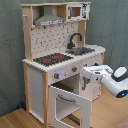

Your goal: Play with the kitchen

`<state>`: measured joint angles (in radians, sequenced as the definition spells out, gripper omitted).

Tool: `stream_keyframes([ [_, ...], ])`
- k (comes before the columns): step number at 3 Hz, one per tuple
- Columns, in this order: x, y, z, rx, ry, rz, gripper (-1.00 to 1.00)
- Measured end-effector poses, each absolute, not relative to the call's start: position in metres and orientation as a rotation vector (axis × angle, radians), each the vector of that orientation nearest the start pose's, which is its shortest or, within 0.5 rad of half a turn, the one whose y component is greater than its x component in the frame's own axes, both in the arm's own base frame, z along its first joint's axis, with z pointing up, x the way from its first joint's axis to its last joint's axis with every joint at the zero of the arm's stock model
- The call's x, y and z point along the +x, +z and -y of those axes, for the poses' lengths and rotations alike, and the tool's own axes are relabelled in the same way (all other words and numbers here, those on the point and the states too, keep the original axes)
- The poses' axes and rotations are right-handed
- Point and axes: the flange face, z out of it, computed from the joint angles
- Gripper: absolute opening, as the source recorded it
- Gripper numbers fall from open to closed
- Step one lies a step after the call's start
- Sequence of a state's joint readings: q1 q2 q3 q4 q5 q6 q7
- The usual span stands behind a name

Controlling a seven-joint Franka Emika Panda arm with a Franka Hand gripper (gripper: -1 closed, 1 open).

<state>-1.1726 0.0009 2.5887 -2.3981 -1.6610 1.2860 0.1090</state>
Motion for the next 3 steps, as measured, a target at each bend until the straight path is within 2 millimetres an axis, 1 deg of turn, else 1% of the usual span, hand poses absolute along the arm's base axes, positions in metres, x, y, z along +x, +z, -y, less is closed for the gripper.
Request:
stream_keyframes([
  [1,0.201,0.388,-0.406,0.698,0.501,-1.133,1.0],
  [2,0.212,0.377,-0.392,0.655,0.488,-1.189,1.0],
  [3,0.232,0.366,-0.387,0.622,0.486,-1.238,1.0],
])
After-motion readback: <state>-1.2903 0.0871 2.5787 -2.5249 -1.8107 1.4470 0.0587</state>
